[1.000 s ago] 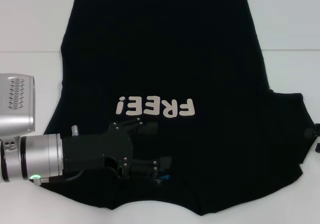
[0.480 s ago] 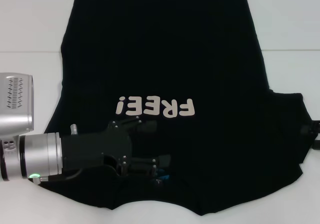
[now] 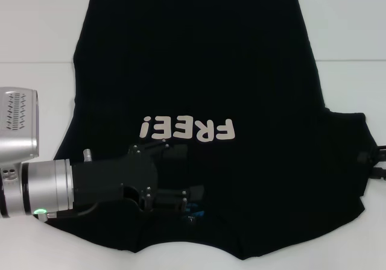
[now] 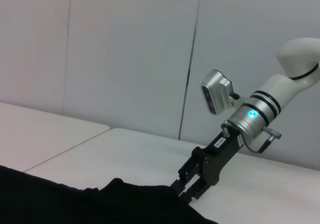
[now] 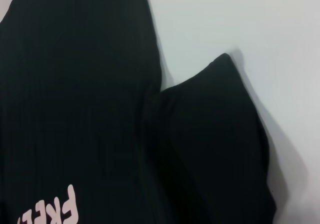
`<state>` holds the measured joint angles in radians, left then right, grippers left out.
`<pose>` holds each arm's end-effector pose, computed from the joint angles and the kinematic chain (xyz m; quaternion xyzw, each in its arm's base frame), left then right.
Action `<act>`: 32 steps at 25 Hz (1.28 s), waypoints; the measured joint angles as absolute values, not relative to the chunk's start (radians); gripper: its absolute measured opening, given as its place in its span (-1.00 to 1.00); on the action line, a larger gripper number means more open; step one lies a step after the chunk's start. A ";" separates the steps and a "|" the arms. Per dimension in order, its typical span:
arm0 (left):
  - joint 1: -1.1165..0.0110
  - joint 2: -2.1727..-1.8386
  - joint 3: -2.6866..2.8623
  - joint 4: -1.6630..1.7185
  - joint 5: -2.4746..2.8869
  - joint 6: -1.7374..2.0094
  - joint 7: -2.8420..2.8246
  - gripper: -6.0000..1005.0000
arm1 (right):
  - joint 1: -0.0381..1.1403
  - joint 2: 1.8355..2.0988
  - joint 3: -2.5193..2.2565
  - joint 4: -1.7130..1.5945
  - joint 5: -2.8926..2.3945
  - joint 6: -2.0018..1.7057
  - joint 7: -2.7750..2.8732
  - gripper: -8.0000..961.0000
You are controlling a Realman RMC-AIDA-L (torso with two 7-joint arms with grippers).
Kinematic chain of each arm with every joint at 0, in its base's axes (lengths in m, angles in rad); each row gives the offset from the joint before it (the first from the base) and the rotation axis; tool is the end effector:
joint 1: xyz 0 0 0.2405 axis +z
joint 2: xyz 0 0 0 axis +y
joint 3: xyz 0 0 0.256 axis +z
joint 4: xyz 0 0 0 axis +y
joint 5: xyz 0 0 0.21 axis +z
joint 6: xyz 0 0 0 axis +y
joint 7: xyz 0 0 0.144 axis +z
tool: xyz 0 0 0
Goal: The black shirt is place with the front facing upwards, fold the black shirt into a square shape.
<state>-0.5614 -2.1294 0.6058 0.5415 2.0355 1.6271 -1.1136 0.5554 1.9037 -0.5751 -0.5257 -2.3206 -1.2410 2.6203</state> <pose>-0.2459 0.3123 -0.0325 -0.9443 -0.1258 -0.2862 0.1025 0.3595 0.3526 0.0563 -0.5940 0.7619 0.1697 0.1947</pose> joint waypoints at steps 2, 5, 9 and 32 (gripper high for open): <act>-0.561 -2.129 0.606 0.542 2.036 1.627 -1.114 0.82 | 0.554 1.904 -0.574 -0.525 -2.321 -1.244 2.618 0.31; -0.561 -2.129 0.605 0.542 2.036 1.626 -1.114 0.82 | 0.553 1.905 -0.577 -0.523 -2.321 -1.238 2.619 0.14; -0.560 -2.129 0.603 0.542 2.036 1.626 -1.114 0.82 | 0.553 1.905 -0.578 -0.521 -2.330 -1.228 2.634 -0.23; -0.552 -2.127 0.580 0.542 2.027 1.629 -1.112 0.82 | 0.520 1.929 -0.501 -0.581 -2.308 -1.215 2.559 -0.98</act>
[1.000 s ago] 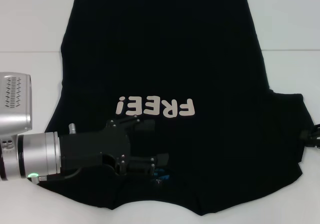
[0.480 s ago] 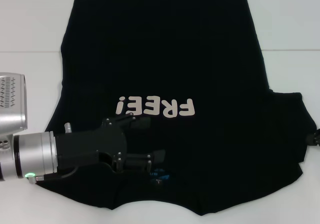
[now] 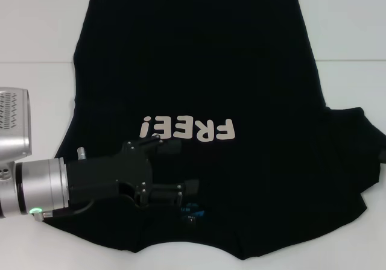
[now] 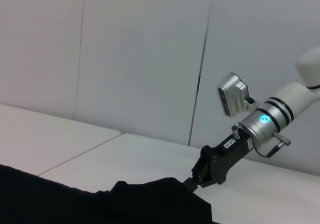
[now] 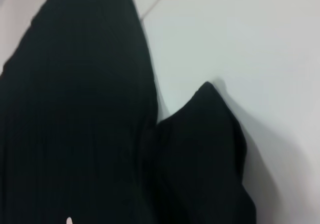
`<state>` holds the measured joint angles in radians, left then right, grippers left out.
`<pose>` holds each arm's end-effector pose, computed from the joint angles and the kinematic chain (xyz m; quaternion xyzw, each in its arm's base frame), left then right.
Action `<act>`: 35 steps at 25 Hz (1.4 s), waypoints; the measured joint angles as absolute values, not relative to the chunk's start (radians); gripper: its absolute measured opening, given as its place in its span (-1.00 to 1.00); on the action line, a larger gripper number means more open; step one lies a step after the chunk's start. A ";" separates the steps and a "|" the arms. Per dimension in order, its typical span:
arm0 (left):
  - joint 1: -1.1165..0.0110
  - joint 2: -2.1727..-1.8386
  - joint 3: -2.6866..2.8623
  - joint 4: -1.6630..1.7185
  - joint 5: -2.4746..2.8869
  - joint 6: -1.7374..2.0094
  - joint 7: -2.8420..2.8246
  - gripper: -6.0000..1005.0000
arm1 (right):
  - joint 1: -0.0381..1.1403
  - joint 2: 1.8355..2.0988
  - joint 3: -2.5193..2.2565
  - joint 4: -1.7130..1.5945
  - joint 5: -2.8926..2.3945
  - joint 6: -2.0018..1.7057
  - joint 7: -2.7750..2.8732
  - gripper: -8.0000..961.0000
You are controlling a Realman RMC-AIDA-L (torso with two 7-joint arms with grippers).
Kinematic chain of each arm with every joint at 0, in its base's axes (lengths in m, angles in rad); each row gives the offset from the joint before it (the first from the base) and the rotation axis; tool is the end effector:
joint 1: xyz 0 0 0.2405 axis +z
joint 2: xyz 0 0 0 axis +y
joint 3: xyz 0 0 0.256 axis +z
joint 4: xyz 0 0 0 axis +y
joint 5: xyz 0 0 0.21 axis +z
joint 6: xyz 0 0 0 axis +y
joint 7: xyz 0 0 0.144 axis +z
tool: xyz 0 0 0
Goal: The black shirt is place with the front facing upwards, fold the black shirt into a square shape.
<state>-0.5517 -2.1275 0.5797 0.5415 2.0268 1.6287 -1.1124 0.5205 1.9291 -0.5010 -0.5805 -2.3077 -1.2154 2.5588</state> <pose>-0.2497 0.3124 -0.0281 -0.9390 -0.1337 -0.2947 0.1165 0.3688 0.3494 0.0669 -0.5895 0.7471 0.2036 0.2299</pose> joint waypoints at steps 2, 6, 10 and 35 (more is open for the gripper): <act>-0.551 -2.128 0.580 0.542 2.022 1.632 -1.113 0.82 | 0.515 1.929 -0.482 -0.581 -2.304 -1.217 2.537 -0.98; -0.551 -2.128 0.580 0.541 2.020 1.637 -1.117 0.82 | 0.513 1.929 -0.445 -0.582 -2.304 -1.206 2.491 -0.99; -0.551 -2.128 0.580 0.541 2.014 1.639 -1.119 0.82 | 0.512 1.926 -0.439 -0.583 -2.303 -1.171 2.456 -0.99; -0.542 -2.126 0.580 0.514 1.966 1.671 -1.136 0.82 | 0.555 1.929 -0.442 -0.597 -2.256 -1.234 2.298 -0.98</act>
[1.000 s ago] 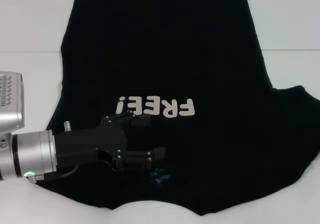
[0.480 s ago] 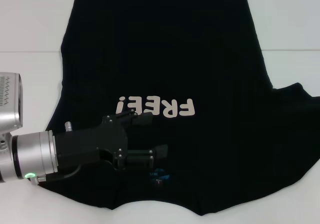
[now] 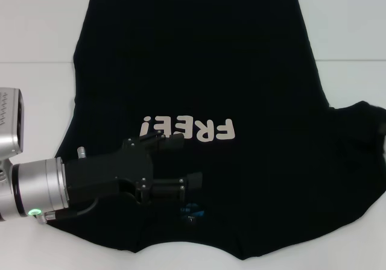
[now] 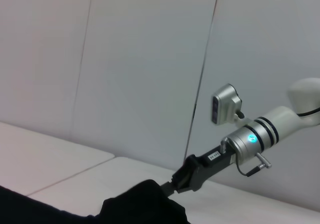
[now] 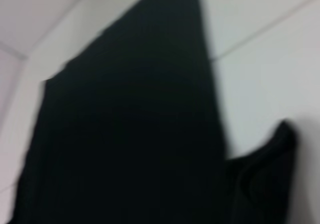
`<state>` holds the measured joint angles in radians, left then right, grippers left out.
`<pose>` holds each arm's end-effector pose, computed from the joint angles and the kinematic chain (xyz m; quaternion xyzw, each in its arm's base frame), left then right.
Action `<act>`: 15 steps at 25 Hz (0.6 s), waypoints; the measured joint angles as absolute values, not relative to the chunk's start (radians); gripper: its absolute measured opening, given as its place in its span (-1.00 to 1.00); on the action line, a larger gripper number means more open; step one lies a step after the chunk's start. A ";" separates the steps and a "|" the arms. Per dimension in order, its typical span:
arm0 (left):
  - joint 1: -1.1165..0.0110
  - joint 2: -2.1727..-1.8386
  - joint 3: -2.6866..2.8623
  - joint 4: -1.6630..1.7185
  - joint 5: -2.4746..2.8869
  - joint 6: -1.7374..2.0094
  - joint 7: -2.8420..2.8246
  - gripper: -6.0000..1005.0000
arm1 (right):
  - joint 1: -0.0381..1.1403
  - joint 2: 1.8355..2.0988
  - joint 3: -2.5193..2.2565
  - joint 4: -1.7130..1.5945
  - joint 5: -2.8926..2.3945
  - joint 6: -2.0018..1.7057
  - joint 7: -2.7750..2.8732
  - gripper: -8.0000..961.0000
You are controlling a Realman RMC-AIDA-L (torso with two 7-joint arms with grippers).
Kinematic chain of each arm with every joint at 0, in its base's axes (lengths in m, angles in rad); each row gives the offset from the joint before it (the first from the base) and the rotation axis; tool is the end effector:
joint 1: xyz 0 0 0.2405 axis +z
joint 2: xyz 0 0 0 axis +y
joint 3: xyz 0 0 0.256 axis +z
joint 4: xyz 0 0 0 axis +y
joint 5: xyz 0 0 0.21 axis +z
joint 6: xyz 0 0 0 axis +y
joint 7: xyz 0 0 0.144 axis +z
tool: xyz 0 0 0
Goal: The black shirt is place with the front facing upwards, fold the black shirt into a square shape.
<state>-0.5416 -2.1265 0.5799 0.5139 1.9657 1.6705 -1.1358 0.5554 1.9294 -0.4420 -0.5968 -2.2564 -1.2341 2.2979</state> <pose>-0.2449 0.3073 -0.0261 -0.9239 -0.1508 -0.3348 0.1074 0.3513 0.3670 0.0790 -0.6775 0.6518 0.2247 0.2563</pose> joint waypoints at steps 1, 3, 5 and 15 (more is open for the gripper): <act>-0.542 -2.126 0.580 0.514 1.964 1.673 -1.137 0.82 | 0.561 1.931 -0.444 -0.597 -2.247 -1.249 2.295 -0.98; -0.542 -2.126 0.580 0.514 1.958 1.675 -1.137 0.82 | 0.586 1.936 -0.450 -0.597 -2.237 -1.280 2.293 -0.98; -0.542 -2.124 0.580 0.514 1.950 1.675 -1.137 0.82 | 0.619 1.943 -0.461 -0.593 -2.237 -1.290 2.293 -0.98; -0.539 -2.112 0.543 0.514 1.906 1.675 -1.148 0.82 | 0.796 2.003 -0.660 -0.523 -2.240 -1.133 2.298 -0.98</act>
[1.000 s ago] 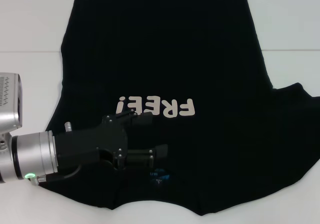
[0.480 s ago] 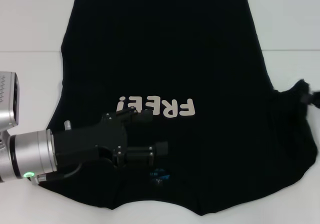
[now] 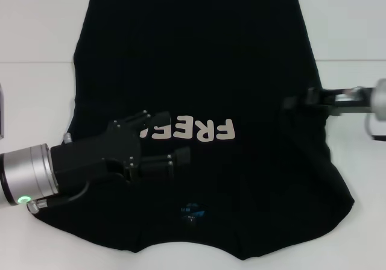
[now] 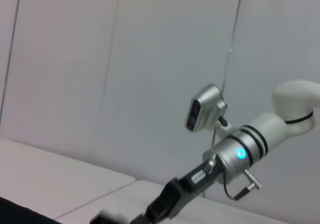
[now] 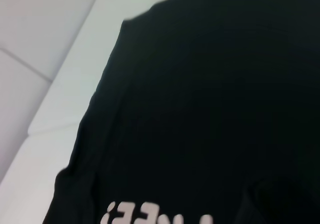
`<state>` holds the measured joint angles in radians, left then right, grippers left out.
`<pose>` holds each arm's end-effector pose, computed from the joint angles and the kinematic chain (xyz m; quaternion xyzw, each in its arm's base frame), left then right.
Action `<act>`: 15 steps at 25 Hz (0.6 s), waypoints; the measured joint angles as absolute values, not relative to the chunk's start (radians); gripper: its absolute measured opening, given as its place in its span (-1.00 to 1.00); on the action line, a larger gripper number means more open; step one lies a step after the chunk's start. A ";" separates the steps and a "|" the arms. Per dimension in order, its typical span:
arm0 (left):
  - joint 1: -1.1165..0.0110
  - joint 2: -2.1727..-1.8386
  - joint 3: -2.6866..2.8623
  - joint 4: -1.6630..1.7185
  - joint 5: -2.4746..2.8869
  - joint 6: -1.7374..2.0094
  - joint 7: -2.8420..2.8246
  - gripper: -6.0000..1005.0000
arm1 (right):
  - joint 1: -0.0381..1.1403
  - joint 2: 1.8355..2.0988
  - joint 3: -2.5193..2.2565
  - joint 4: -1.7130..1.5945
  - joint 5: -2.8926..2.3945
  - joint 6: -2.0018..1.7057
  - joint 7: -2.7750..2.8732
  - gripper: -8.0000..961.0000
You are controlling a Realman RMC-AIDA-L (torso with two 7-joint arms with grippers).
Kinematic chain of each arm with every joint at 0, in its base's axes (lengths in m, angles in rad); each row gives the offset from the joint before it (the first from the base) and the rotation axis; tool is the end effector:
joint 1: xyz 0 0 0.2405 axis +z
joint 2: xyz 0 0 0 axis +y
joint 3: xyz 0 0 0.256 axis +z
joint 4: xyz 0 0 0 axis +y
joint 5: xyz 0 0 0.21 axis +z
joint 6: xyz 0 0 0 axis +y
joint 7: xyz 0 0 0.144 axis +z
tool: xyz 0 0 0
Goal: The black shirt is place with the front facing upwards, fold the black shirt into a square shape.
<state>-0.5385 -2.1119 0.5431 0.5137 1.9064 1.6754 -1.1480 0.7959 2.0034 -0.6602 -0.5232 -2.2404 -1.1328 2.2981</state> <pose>-0.2463 0.3149 -0.0105 -0.9080 -0.1582 -0.3621 0.1392 0.2479 0.4258 0.0077 -0.7798 0.5693 0.1776 0.1906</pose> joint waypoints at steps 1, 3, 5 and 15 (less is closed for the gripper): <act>-0.538 -2.112 0.539 0.513 1.906 1.675 -1.148 0.82 | 0.811 2.012 -0.682 -0.511 -2.240 -1.118 2.290 -0.95; -0.537 -2.112 0.531 0.513 1.906 1.672 -1.149 0.82 | 0.831 2.027 -0.723 -0.506 -2.240 -1.103 2.269 -0.90; -0.537 -2.112 0.528 0.512 1.906 1.668 -1.150 0.82 | 0.842 2.041 -0.764 -0.510 -2.240 -1.101 2.245 -0.85; -0.533 -2.108 0.463 0.512 1.906 1.667 -1.183 0.82 | 0.788 2.030 -0.782 -0.541 -2.103 -1.133 2.160 -0.33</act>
<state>-0.5325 -2.1077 0.4632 0.5123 1.9057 1.6670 -1.1831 0.7875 2.0296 -0.7823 -0.5409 -2.1029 -1.1333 2.1601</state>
